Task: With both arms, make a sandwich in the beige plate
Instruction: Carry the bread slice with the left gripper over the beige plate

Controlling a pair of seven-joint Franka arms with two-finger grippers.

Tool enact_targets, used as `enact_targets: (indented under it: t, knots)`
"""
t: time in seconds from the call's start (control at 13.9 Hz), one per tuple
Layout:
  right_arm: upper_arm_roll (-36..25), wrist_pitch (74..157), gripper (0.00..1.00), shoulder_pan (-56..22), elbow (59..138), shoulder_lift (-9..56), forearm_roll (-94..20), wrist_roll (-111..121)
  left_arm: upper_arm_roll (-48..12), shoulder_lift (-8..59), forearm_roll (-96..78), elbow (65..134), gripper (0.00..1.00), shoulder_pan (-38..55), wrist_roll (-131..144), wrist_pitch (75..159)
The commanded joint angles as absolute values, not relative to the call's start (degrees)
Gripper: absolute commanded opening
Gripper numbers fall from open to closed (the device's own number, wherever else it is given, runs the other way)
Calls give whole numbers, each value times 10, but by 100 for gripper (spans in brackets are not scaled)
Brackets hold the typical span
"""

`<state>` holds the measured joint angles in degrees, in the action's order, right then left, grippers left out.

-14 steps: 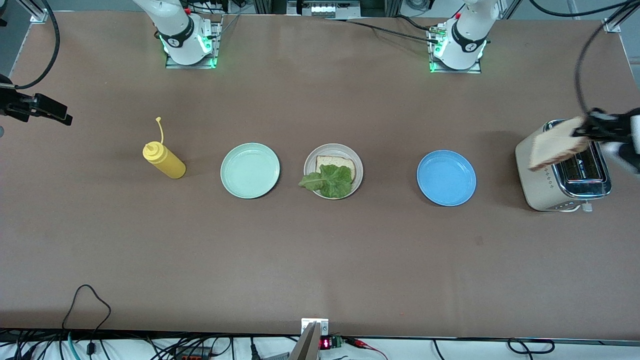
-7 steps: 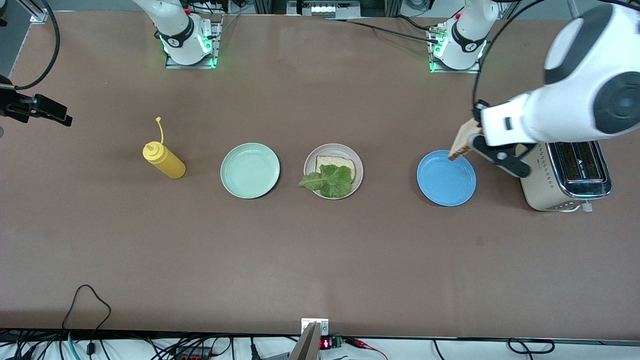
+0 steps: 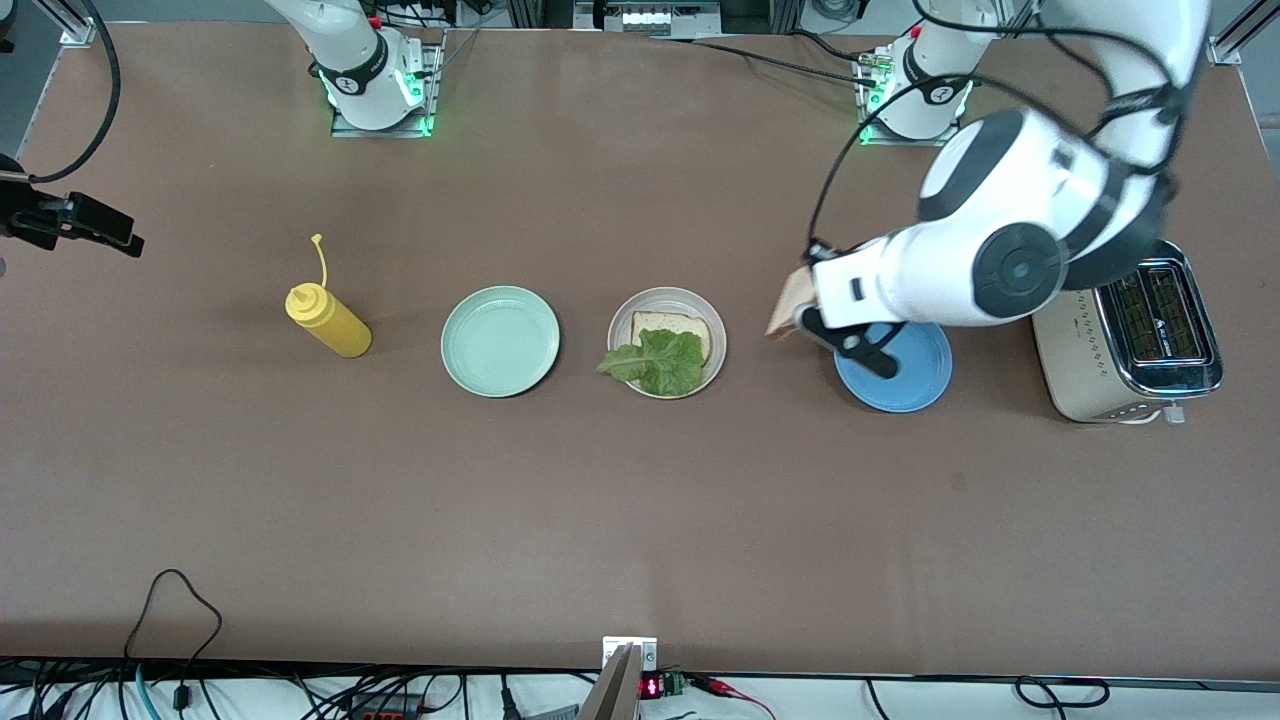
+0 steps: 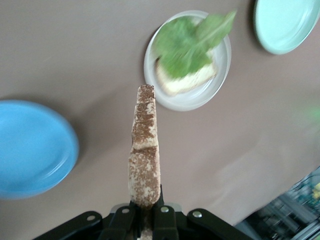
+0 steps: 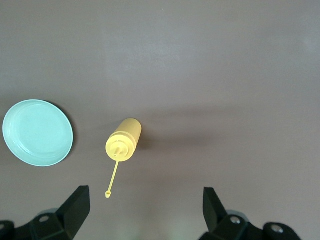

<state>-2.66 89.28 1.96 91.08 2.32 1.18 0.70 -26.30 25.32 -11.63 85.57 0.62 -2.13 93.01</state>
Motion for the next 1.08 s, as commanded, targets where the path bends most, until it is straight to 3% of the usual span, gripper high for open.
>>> enact_targets:
  t: [0.0, 0.65, 1.01]
  knots:
    - [-26, 899, 100, 18, 914, 22, 11, 4, -258, 240, -195, 942, 0, 22, -10, 1043]
    - [-26, 884, 100, -17, 913, 13, 11, 5, -211, 322, -489, 954, 0, 90, 87, 1167]
    - [-27, 885, 100, -16, 911, 15, 10, 4, -194, 369, -510, 954, 0, 86, 63, 1186]
